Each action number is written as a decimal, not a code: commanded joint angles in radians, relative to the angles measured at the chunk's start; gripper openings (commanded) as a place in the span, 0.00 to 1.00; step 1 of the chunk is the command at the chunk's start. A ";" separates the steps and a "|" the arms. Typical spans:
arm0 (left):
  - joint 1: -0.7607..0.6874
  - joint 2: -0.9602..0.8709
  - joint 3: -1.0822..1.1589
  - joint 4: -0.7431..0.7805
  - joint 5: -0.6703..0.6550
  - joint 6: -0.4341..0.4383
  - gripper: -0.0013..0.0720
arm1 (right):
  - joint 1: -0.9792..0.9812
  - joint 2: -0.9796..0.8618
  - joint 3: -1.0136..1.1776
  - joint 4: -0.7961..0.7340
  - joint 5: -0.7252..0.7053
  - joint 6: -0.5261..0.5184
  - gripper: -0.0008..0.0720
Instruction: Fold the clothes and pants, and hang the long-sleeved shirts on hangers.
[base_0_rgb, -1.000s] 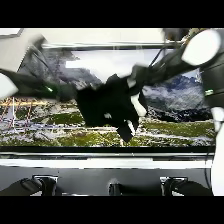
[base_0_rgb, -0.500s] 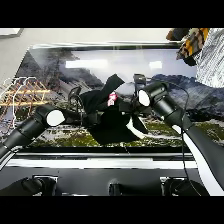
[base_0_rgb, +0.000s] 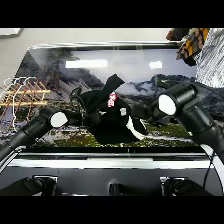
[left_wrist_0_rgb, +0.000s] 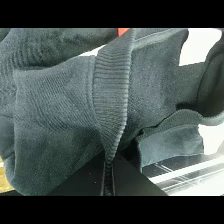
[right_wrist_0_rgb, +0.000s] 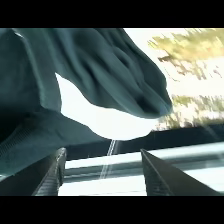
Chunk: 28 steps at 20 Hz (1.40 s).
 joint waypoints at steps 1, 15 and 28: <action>0.000 -0.001 -0.001 0.001 0.008 0.006 0.06 | 0.001 0.027 -0.096 0.083 -0.090 0.178 0.77; -0.001 -0.001 -0.001 0.001 0.006 0.006 0.07 | 0.118 -0.180 -0.187 -0.040 -0.406 0.431 0.73; 0.064 0.013 0.054 0.000 -0.078 0.150 0.79 | 0.119 -0.135 -0.179 -0.093 -0.343 0.343 0.08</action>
